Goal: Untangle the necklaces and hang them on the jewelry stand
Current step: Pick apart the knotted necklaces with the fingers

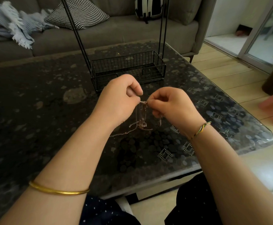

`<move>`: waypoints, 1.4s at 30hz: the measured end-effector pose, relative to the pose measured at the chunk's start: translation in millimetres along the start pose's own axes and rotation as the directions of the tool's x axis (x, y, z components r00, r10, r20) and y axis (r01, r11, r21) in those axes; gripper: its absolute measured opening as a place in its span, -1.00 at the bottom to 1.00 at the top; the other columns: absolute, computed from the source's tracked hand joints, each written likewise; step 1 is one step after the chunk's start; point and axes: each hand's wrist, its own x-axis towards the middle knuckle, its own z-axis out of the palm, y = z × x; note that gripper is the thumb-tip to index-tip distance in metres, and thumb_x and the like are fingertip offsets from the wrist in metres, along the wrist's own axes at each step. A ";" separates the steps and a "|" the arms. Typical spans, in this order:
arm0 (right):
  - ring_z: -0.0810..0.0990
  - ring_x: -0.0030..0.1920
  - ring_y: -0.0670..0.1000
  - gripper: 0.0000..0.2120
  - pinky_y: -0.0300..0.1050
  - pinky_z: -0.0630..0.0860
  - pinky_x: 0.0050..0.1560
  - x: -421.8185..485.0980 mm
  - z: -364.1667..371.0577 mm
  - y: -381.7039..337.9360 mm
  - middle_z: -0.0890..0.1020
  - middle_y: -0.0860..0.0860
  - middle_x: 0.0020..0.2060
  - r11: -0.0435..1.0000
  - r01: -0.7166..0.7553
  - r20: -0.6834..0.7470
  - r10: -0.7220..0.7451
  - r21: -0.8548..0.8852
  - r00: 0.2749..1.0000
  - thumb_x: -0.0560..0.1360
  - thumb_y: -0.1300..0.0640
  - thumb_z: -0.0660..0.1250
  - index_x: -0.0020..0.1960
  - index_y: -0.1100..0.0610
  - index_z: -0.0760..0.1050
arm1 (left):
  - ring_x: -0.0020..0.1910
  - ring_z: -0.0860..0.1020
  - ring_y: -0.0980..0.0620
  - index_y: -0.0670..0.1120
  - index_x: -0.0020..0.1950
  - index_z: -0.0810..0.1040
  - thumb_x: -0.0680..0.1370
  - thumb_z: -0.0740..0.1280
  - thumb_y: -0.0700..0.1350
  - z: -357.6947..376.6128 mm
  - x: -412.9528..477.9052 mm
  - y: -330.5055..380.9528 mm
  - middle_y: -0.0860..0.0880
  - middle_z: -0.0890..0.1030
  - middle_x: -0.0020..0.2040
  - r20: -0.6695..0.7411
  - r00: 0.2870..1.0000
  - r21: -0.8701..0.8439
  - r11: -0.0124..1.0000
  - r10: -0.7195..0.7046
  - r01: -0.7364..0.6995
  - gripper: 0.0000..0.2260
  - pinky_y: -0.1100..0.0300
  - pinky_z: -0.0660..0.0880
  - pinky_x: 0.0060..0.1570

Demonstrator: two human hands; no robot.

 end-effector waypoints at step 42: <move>0.55 -0.50 -0.10 -0.86 -0.27 0.52 -0.43 -2.4 4.9 -6.7 0.59 0.06 -0.46 0.996 -0.026 0.064 0.021 0.082 0.998 0.50 0.31 0.20 -0.17 0.29 0.51 | -0.20 0.57 -0.03 -0.18 -0.12 0.61 0.51 0.31 -0.16 6.0 -2.4 5.8 -0.14 0.64 -0.14 0.130 0.988 0.065 0.995 -0.078 0.070 -0.87 0.05 0.51 -0.14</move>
